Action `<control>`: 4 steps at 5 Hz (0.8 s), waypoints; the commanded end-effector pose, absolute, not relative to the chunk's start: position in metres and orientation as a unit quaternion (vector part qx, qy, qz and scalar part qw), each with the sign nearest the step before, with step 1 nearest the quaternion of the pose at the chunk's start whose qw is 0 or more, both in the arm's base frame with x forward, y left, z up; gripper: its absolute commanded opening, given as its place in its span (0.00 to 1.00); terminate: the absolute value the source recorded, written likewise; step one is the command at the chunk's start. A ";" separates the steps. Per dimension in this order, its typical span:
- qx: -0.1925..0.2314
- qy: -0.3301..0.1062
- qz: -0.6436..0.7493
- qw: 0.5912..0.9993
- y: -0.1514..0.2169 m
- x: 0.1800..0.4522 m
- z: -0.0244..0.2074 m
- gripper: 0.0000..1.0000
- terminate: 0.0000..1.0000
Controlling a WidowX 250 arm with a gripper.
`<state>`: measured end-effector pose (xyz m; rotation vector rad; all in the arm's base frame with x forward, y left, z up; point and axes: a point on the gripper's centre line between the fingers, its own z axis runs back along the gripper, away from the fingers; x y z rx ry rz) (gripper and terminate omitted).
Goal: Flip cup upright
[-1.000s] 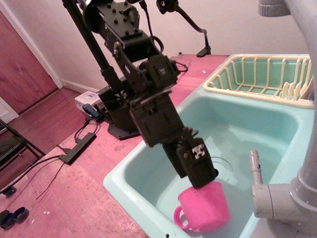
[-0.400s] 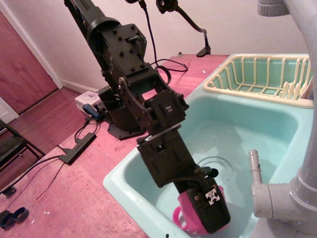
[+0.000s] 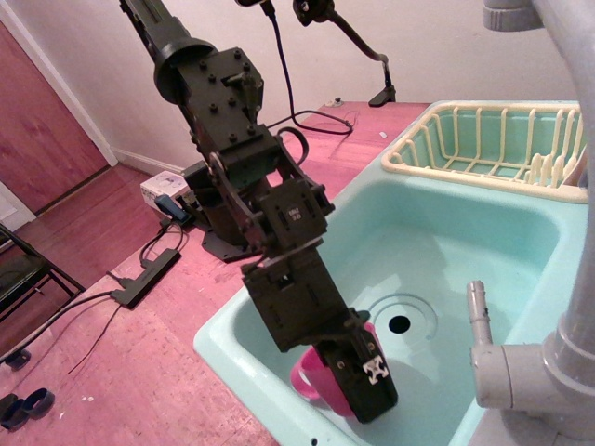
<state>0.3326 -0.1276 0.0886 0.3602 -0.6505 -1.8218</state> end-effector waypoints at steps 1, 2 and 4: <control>0.113 -0.215 -0.805 0.540 -0.107 0.310 0.105 0.00 0.00; 0.055 -0.106 -0.825 0.552 -0.086 0.282 0.096 0.00 0.00; 0.042 -0.064 -0.803 0.591 -0.084 0.286 0.086 1.00 0.00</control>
